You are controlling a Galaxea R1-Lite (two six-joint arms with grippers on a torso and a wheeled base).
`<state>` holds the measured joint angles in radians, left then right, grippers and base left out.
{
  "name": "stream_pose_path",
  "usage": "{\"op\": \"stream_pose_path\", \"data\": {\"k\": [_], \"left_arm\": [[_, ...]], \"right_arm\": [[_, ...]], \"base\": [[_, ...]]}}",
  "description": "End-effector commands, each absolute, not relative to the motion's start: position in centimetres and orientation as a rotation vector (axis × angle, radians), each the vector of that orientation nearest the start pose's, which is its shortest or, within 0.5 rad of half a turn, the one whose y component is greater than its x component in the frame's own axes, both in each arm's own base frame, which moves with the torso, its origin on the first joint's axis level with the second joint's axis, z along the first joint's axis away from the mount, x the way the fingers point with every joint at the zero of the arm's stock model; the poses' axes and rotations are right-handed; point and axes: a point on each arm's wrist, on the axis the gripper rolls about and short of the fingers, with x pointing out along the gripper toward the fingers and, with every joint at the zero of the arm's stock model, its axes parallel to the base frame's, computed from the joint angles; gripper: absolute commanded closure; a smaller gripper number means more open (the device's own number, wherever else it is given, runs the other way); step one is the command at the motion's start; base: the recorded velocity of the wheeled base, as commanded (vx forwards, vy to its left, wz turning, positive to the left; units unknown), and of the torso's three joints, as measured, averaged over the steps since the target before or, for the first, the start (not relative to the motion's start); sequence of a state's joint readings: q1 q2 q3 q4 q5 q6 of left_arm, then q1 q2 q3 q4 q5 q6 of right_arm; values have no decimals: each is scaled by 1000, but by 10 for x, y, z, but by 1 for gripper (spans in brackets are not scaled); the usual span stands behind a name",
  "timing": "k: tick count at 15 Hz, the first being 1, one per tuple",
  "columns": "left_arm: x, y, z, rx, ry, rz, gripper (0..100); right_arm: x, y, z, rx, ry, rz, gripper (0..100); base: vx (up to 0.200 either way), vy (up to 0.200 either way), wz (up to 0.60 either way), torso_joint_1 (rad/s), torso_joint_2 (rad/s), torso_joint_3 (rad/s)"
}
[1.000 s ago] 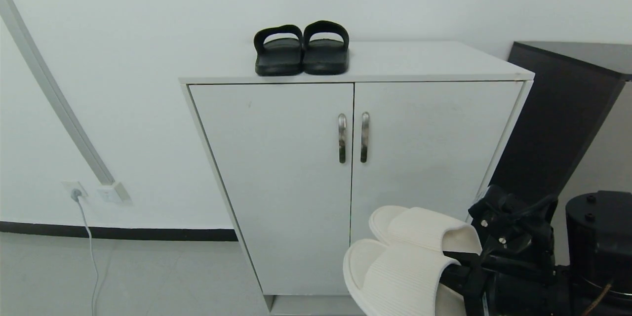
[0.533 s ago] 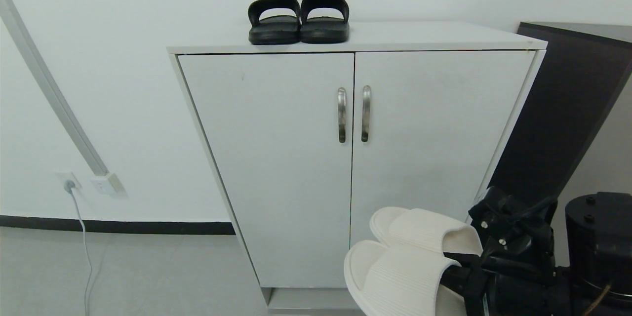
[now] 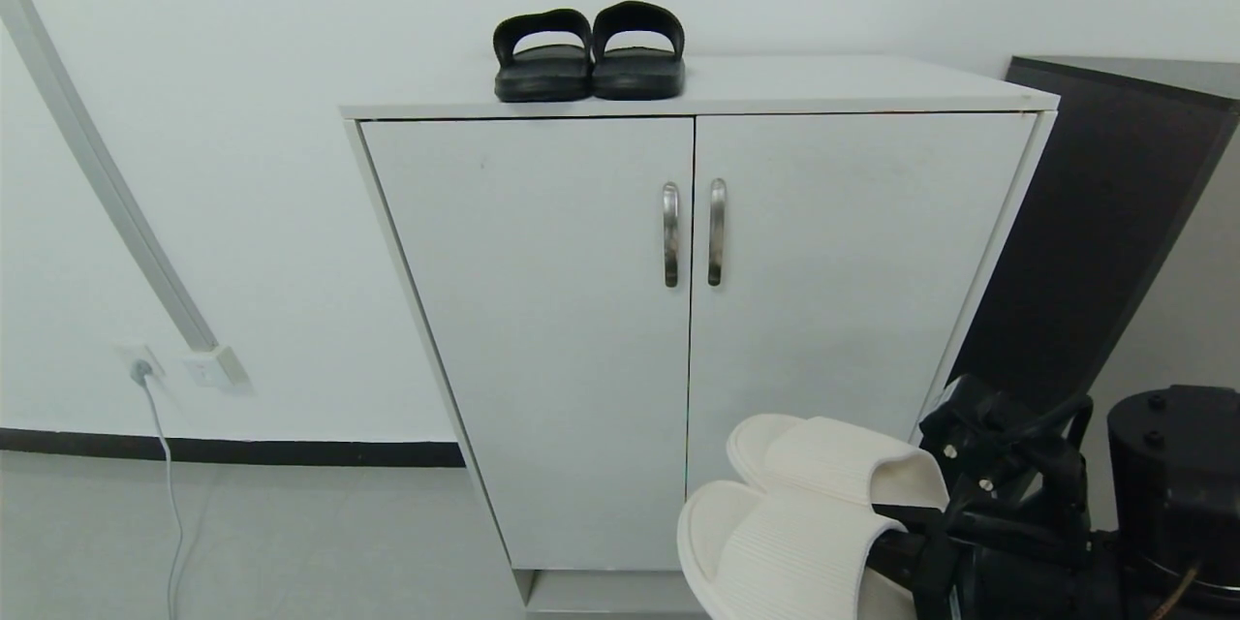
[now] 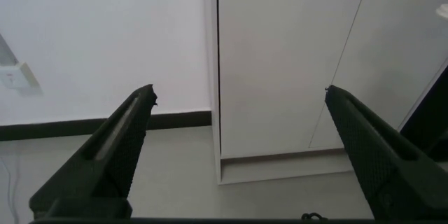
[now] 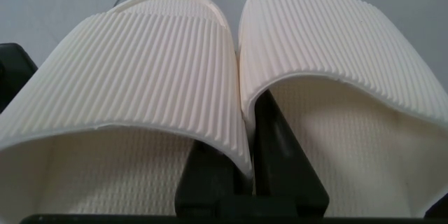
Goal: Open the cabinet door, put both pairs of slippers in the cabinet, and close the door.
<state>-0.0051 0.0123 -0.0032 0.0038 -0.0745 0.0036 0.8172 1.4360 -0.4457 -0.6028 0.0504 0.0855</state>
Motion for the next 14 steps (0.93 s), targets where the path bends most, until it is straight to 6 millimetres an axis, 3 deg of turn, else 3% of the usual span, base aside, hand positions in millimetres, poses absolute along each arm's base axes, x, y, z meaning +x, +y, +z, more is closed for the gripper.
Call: {"op": "stream_pose_path", "data": {"k": [1,2,4,6,11,14], "left_arm": [[-20,-2,77,5,37,-80,0],[-20,-2,79,7,32,-83,0],[-22,-2,126,-71,-18,-131,0],[-7,-5,147,-76,62,-227,0],[50,-10,175,-92,165,-416,0],[67,-16,185,-87,175,-560,0]], "right_arm": [[146,157,153,-72,412,839,100],[145,157,153,-71,410,839,100],[146,157,152,-72,412,838,100],[146,157,152,-72,414,841,100],[146,157,152,-72,417,840,100],[146,157,152,-72,417,840,100]], "base": [[0,0,0,0,0,0],[0,0,0,0,0,0],[0,0,0,1,74,94],[0,0,0,-5,188,93],[0,0,0,1,28,13],[0,0,0,0,0,0]]}}
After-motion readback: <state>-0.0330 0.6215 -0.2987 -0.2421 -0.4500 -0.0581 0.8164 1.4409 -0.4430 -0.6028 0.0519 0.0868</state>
